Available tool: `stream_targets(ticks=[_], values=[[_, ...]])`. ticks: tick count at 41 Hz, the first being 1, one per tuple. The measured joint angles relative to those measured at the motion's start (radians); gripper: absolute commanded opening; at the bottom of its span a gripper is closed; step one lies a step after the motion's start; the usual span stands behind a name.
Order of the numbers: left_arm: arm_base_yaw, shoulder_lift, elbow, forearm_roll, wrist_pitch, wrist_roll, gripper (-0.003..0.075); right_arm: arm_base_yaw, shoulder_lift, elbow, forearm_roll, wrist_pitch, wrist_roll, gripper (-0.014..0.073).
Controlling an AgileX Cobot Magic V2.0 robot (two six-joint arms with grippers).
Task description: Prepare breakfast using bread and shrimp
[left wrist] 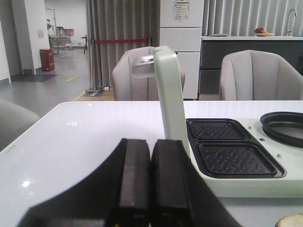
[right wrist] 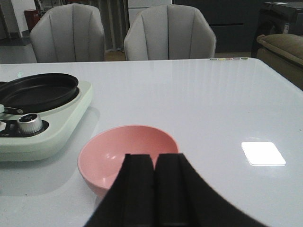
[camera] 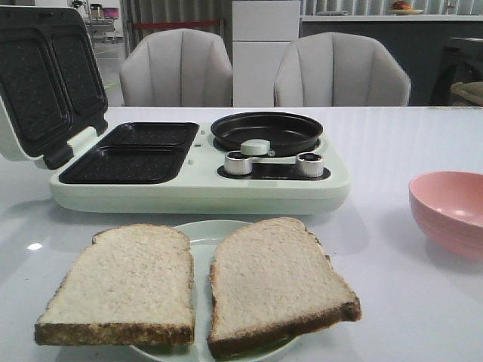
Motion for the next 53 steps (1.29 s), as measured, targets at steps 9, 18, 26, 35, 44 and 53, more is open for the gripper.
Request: stream_targets(ticks=[9, 18, 26, 35, 44, 53], values=[[0.0, 0.0, 0.0, 0.0, 0.0, 0.0, 0.0101, 0.0, 0.0, 0.0, 0.0, 0.0, 0.0, 0.0035], [0.0, 0.0, 0.0, 0.0, 0.0, 0.0, 0.0101, 0.0, 0.0, 0.0, 0.0, 0.0, 0.0, 0.0035], [0.0, 0.0, 0.0, 0.0, 0.0, 0.0, 0.0101, 0.0, 0.0, 0.0, 0.0, 0.0, 0.0, 0.0035], [0.0, 0.0, 0.0, 0.0, -0.002, 0.0, 0.0101, 0.0, 0.0, 0.0, 0.0, 0.0, 0.0, 0.0035], [0.0, 0.0, -0.016, 0.0, -0.128, -0.004, 0.0101, 0.0, 0.0, -0.066, 0.025, 0.043, 0.0, 0.0035], [0.0, 0.007, -0.237, 0.0, -0.012, -0.007, 0.0101, 0.0, 0.003, -0.311, 0.025, 0.107, 0.0, 0.0035]])
